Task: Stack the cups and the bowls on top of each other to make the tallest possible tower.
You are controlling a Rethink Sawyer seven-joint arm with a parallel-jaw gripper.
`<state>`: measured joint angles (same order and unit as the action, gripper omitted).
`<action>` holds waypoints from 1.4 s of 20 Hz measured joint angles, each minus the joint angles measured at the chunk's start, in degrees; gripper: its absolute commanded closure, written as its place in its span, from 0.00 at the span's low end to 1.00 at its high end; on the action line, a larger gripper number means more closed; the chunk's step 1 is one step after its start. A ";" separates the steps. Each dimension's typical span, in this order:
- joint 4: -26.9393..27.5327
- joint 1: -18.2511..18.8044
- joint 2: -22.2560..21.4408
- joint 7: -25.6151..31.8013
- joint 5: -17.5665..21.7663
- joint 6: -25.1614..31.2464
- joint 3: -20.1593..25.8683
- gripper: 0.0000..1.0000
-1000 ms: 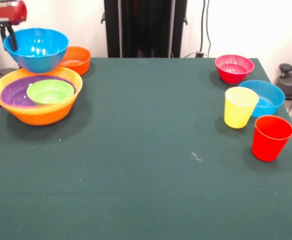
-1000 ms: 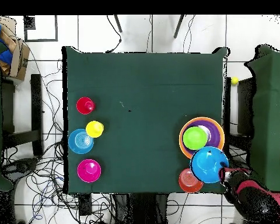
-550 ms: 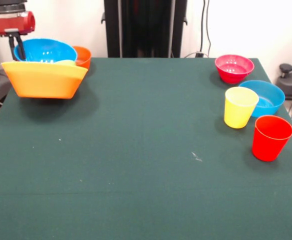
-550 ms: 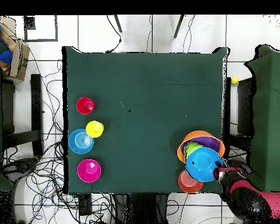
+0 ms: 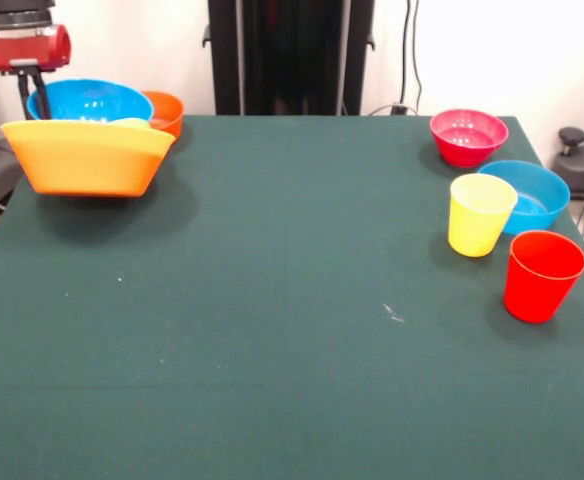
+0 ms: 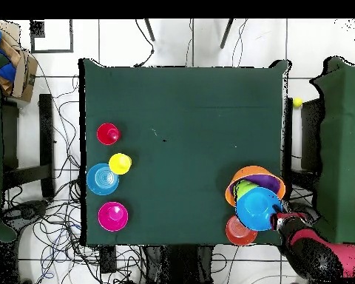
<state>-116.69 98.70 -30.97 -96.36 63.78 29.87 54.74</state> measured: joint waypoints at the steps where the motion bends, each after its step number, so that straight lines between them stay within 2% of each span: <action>1: 0.00 -0.02 -0.02 0.00 0.00 0.00 -0.02 1.00; 12: -0.02 -1.12 -1.63 0.00 -0.33 0.01 -0.20 1.00; 19: -0.03 -3.52 -4.36 0.00 -0.95 0.01 -0.46 1.00; 24: -0.02 -4.59 -5.56 0.00 -3.04 0.01 -0.60 1.00; 28: -0.03 -6.04 -6.84 0.00 -6.23 0.37 -0.97 1.00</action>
<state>-116.72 92.65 -37.81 -96.36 57.55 30.24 53.77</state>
